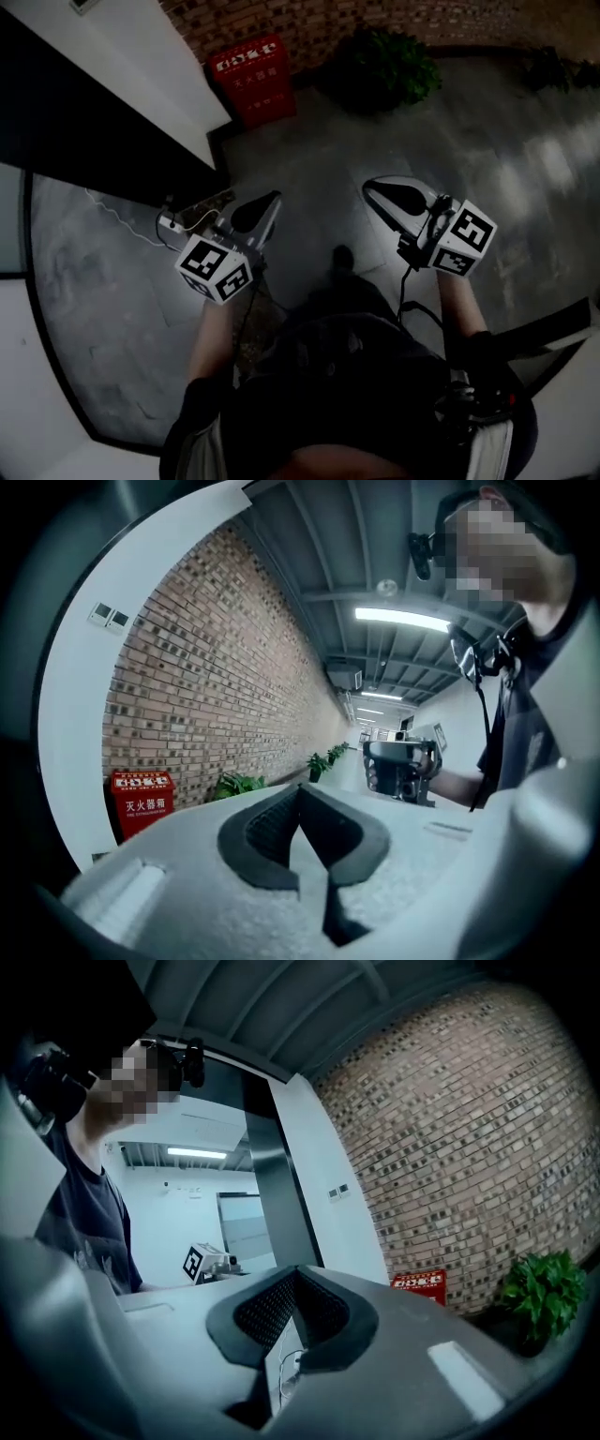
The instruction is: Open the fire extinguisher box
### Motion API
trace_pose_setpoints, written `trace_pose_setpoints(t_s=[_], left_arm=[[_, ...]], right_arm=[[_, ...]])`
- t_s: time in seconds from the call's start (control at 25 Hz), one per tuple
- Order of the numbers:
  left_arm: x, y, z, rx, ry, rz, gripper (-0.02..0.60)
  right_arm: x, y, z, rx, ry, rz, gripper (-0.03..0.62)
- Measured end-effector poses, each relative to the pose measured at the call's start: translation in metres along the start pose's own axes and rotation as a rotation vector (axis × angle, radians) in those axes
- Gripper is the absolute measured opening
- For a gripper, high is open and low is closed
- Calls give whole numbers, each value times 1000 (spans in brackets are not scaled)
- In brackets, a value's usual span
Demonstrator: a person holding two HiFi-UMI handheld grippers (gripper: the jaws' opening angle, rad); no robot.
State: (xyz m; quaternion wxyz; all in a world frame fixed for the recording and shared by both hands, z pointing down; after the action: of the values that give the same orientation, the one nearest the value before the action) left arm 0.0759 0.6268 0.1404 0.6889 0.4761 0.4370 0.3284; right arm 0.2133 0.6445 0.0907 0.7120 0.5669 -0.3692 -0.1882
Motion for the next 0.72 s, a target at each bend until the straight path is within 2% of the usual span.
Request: trace_pose_setpoints(t_s=[0.12, 0.2, 0.44, 0.72], left_arm=[[-39, -13, 11, 18, -9, 37, 0], [-52, -21, 23, 23, -23, 41, 0], [-73, -40, 62, 30, -58, 60, 0], [-103, -42, 69, -2, -73, 99, 0]], right_arm=[[22, 5, 40, -10, -21, -56, 2], [37, 4, 51, -8, -45, -56, 2], [74, -27, 70, 44, -230, 46, 2], [87, -32, 106, 14, -267, -52, 2]])
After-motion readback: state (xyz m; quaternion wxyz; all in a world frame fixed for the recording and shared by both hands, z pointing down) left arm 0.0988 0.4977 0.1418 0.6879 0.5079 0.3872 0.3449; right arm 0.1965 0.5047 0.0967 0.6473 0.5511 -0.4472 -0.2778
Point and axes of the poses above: the fingertips, and each gripper's own axes: z forward along the fingers, x to its right, y out of its underside, the point moved 1 cm from there along -z, backward along the fingers, and after that the axes turned 12 degrees about y, right-handed, at the moved point
